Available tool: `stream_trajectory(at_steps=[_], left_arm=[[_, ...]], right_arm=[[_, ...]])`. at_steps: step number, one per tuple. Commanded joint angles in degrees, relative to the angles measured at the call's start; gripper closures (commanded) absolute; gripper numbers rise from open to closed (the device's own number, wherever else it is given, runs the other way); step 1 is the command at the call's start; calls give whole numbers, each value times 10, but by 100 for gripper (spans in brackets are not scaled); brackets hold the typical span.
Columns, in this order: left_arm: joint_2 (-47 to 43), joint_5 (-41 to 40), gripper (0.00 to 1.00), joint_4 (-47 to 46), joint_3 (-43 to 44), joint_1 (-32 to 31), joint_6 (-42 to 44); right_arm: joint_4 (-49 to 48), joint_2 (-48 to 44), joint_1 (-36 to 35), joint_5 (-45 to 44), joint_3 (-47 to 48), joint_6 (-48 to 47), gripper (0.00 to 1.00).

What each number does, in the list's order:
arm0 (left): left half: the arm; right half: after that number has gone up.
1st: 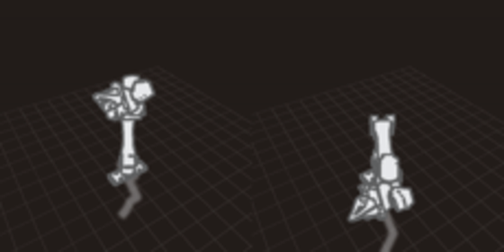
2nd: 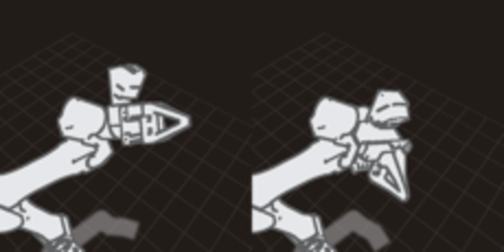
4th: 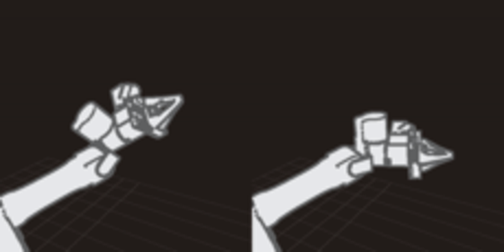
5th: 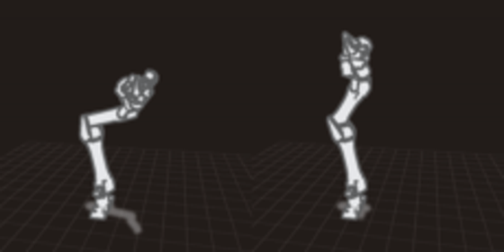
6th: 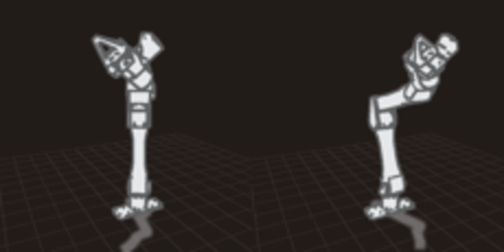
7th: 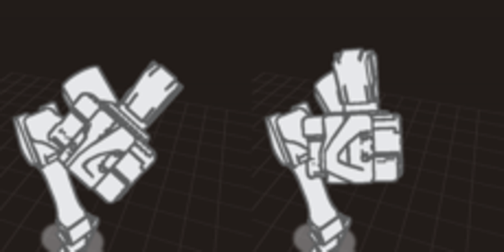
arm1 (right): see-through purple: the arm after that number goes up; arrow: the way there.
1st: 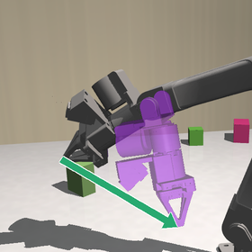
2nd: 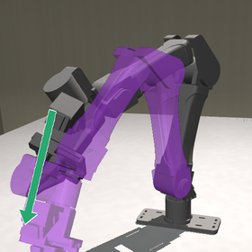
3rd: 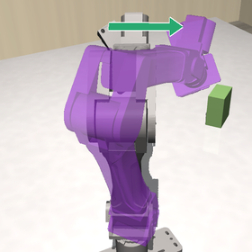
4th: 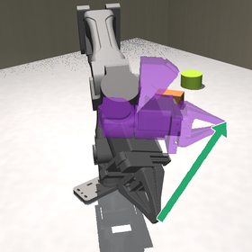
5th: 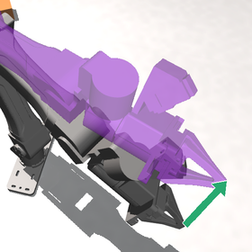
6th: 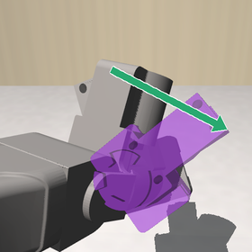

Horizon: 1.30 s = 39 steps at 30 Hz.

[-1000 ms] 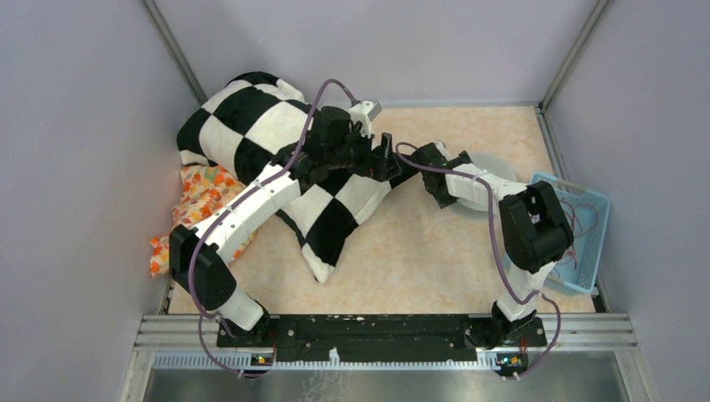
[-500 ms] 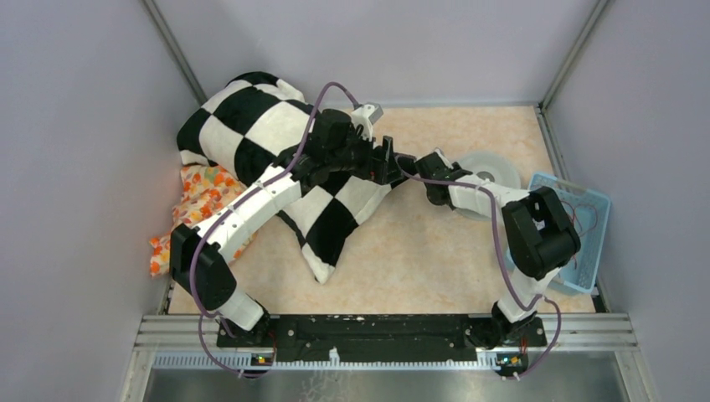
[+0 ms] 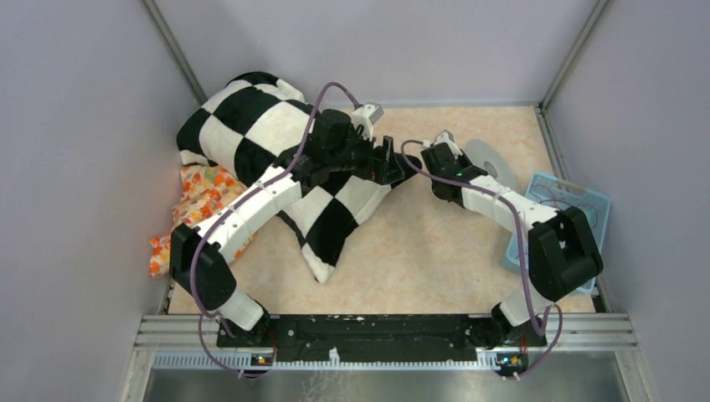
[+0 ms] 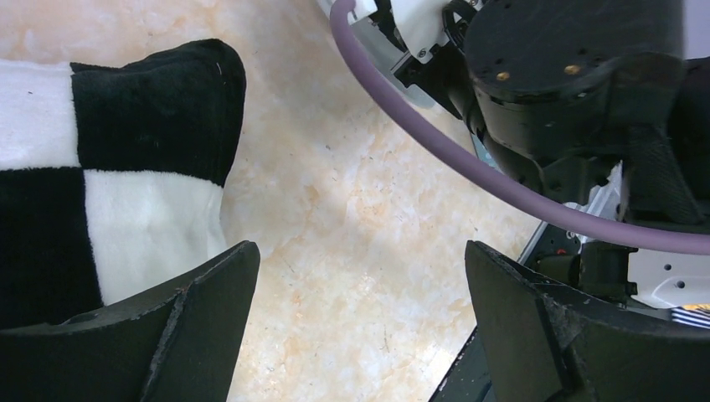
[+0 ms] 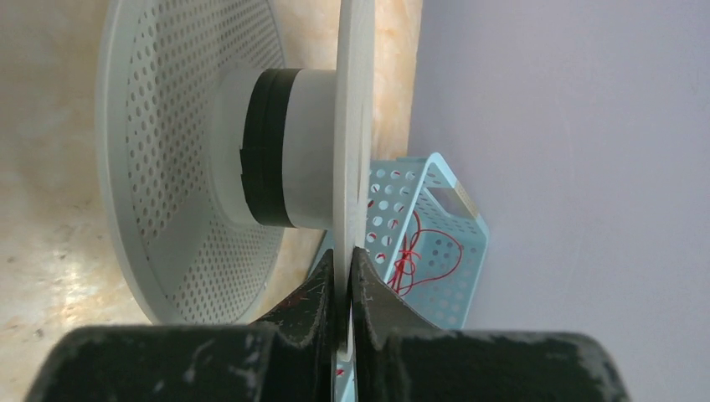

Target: Wrap the cables

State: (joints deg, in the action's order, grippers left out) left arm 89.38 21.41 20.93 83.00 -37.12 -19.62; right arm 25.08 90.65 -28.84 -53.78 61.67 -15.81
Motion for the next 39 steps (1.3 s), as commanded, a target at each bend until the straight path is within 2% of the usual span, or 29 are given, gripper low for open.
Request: stream_trajectory(at_steps=[1, 3, 5, 10, 12, 14, 17, 21, 25, 30, 33, 36, 39], left_arm=[[-17, 11, 1, -33, -2, 2, -10], [-15, 21, 1, -50, -7, 1, -21], [-11, 32, 1, -67, -13, -3, -36], [-5, -4, 1, -131, -58, -15, -74], [-9, -9, 1, -159, -79, -16, -89], [-18, -7, 1, -203, -112, -20, -90], [-29, -69, 1, -240, -141, -55, -38], [-41, -163, 1, -268, -176, -108, 31], [-45, -198, 1, -339, -224, -122, 46], [-12, -208, 1, -395, -234, -130, 95], [7, -229, 3, -465, -248, -130, 149], [35, -199, 6, -519, -253, -130, 211], [61, -193, 10, -520, -239, -130, 233]], right_arm=[[22, -29, -23, 78, 46, 62, 100], [51, -31, -26, 78, 76, 111, 100], [101, -26, -26, 90, 121, 217, 100], [204, -26, -27, 156, 193, 423, 100], [222, -33, -28, 194, 190, 497, 100], [199, -47, -28, 244, 160, 554, 100], [183, -59, -29, 272, 119, 629, 100], [210, -69, -28, 272, 104, 732, 100], [256, -63, -30, 285, 116, 801, 100], [275, -53, -33, 288, 127, 816, 100], [271, -59, -33, 291, 121, 819, 100], [265, -64, -32, 301, 116, 818, 100], [263, -68, -32, 308, 113, 818, 100]])
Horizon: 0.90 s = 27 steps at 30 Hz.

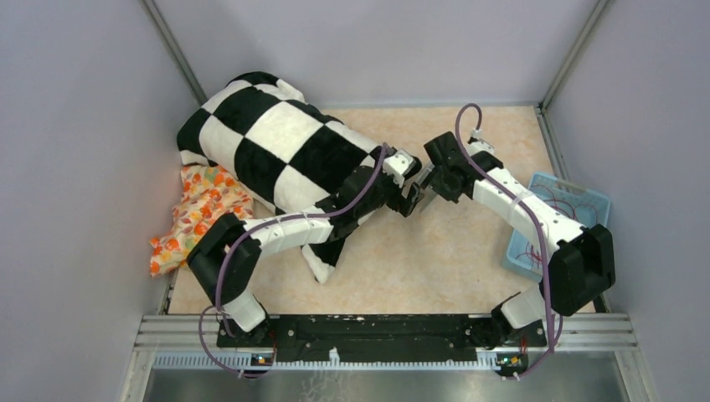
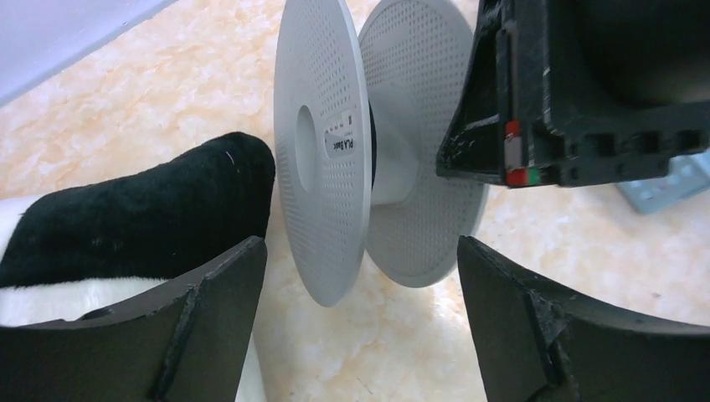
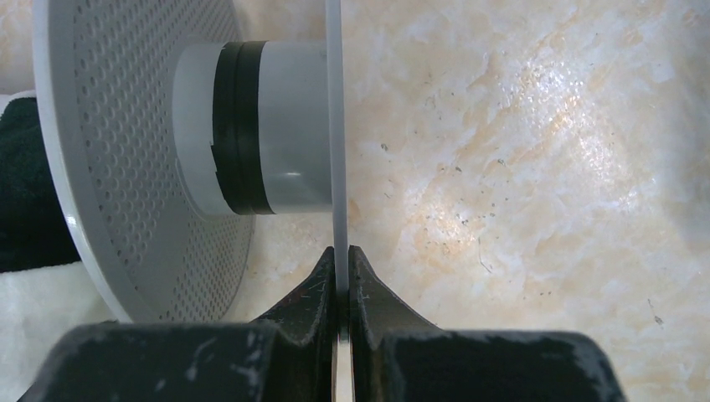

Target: Wrap the cables

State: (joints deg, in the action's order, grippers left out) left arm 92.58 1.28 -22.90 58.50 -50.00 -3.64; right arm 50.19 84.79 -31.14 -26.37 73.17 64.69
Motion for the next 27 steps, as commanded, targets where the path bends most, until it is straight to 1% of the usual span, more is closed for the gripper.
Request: stream_trajectory(at_steps=[1, 3, 4, 5, 6, 8, 10, 11, 12, 14, 18, 21, 24, 27], left_arm=[[38, 4, 13, -81, 11, 0, 76], [56, 3, 17, -72, 26, 0, 78], [62, 10, 19, -67, 32, 0, 79], [68, 18, 21, -65, 36, 0, 81], [73, 25, 24, -61, 40, 1, 84], [84, 26, 28, -57, 48, 3, 86], [88, 34, 33, -55, 53, 13, 79], [87, 38, 33, -54, 54, 19, 70], [86, 47, 33, -54, 55, 24, 62], [85, 68, 32, -50, 57, 34, 53], [80, 87, 31, -29, 64, 45, 64], [74, 100, 32, -13, 64, 58, 66], [71, 134, 44, 1, 69, 75, 52], [73, 176, 55, 12, 77, 87, 39]], right_arm=[[13, -10, -10, 35, -3, 13, 100], [12, -15, -10, 36, -3, 13, 98], [9, -16, -10, 39, -4, 10, 94], [6, -19, -10, 41, -4, 5, 81], [0, -22, -10, 46, -7, -1, 65], [-7, -31, -10, 52, -14, -10, 40], [-15, -48, -9, 57, -24, -17, 21], [-20, -62, -9, 59, -30, -21, 12], [-23, -74, -8, 60, -34, -24, 8], [-23, -96, -6, 62, -36, -32, 5], [-6, -145, 6, 51, -26, -60, 4], [9, -188, 29, 42, -15, -95, 4], [16, -236, 54, 15, -6, -147, 4], [41, -277, 82, -50, -5, -183, 2]])
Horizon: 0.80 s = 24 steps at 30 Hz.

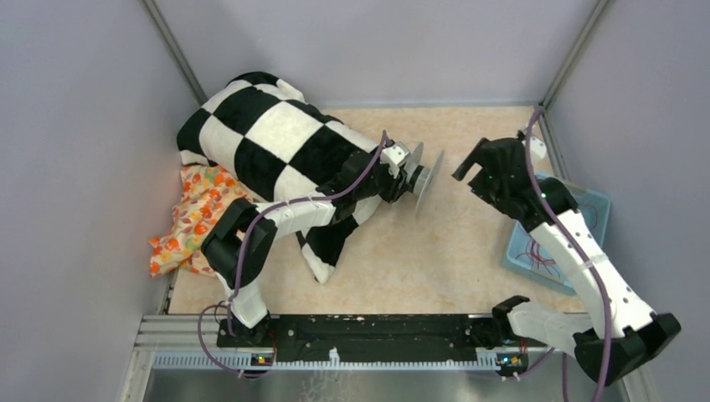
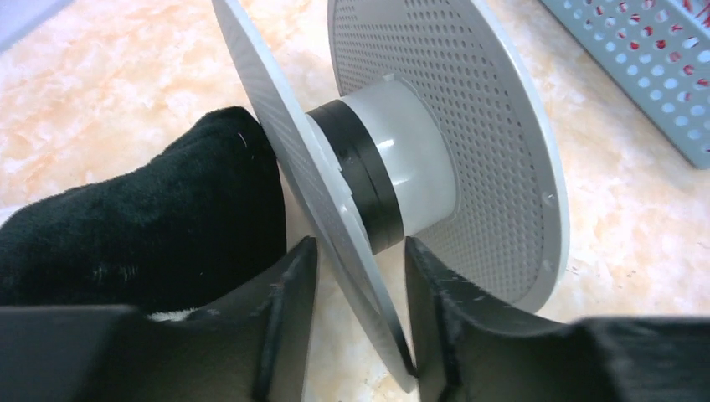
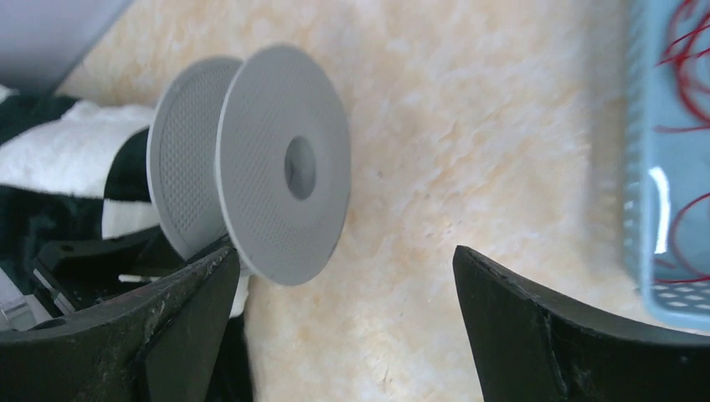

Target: Wrap the cables

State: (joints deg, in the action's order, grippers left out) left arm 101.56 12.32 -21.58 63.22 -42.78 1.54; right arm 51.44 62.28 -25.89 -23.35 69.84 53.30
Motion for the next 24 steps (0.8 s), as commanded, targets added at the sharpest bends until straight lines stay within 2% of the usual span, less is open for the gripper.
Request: stream_trajectory(at_steps=[1, 5, 7, 9, 13, 18, 21, 24], left_arm=[[-16, 74, 56, 2, 32, 15, -13], [-14, 116, 71, 6, 40, 16, -14], [-12, 138, 81, 11, 48, 16, -8], [-9, 160, 100, 23, 63, 17, 11], [8, 198, 100, 60, 102, 28, 45], [47, 282, 100, 68, 149, 66, 19], [64, 297, 99, 82, 172, 70, 32], [82, 308, 88, 129, 202, 70, 59]], right_arm=[[35, -63, 41, -100, 26, -78, 1], [45, -93, 85, -130, 10, -112, 1], [51, -99, 101, -138, 1, -125, 1], [56, -99, 119, -139, -4, -137, 1], [61, -96, 171, -119, -4, -161, 1], [50, -92, 262, -92, -42, -163, 2], [-17, -99, 366, 17, -97, -173, 2], [-68, -92, 457, 100, -151, -173, 9]])
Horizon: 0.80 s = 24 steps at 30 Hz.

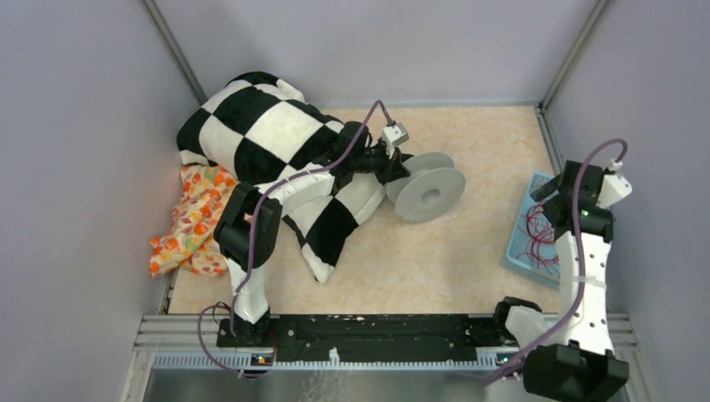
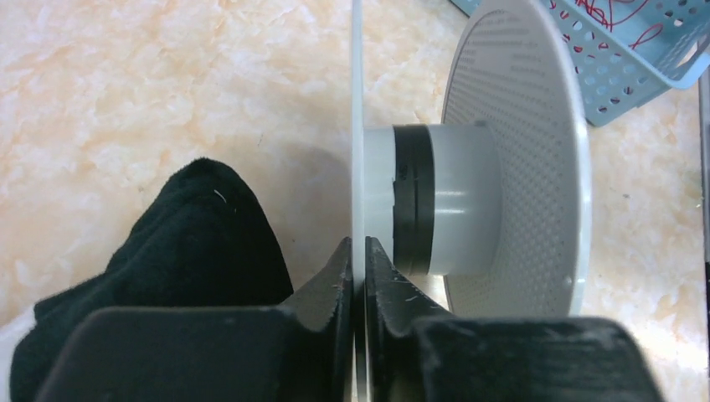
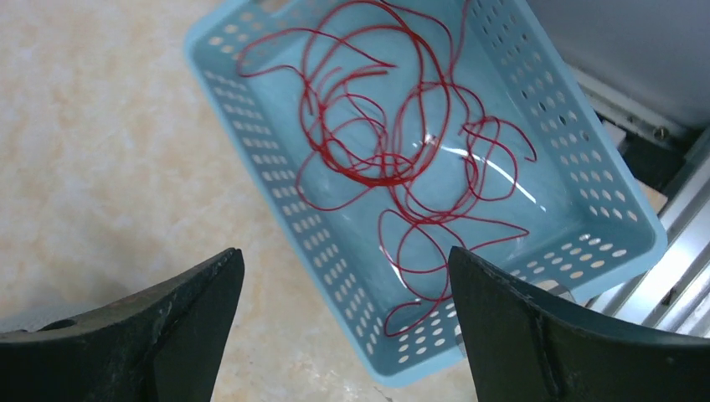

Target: Wrap the cables

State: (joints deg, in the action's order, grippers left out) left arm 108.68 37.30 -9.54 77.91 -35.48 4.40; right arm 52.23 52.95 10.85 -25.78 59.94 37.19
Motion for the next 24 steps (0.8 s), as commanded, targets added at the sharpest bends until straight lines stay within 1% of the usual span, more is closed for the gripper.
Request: stream_trajectory(at_steps=[1, 3, 4, 6, 9, 11, 15, 17, 19, 21, 24], left_arm=[[15, 58, 83, 20, 60, -3, 35], [15, 54, 74, 22, 58, -2, 38], [13, 51, 68, 15, 53, -2, 38], [13, 46, 59, 6, 48, -1, 35], [16, 50, 52, 4, 57, -1, 21], [14, 61, 50, -5, 64, -2, 2], [4, 62, 47, -26, 73, -2, -39], [-1, 55, 46, -27, 76, -2, -42], [-11, 43, 45, -24, 77, -1, -42], [-21, 26, 44, -16, 77, -1, -32], [-36, -1, 38, -7, 83, 1, -26]], right_arm=[[-98, 0, 114, 138, -71, -10, 14], [-146, -7, 136, 172, -120, 1, 25], [-169, -8, 138, 182, -135, 3, 28], [-192, 10, 139, 193, -146, 5, 32], [-194, 51, 139, 206, -133, 3, 36], [-193, 63, 140, 201, -129, 2, 35], [-164, 78, 139, 165, -117, 3, 29], [-147, 79, 139, 135, -110, 4, 22], [-130, 76, 139, 108, -102, 4, 17], [-106, 66, 139, 68, -89, 11, 13], [-96, 40, 139, 17, -85, 12, 10]])
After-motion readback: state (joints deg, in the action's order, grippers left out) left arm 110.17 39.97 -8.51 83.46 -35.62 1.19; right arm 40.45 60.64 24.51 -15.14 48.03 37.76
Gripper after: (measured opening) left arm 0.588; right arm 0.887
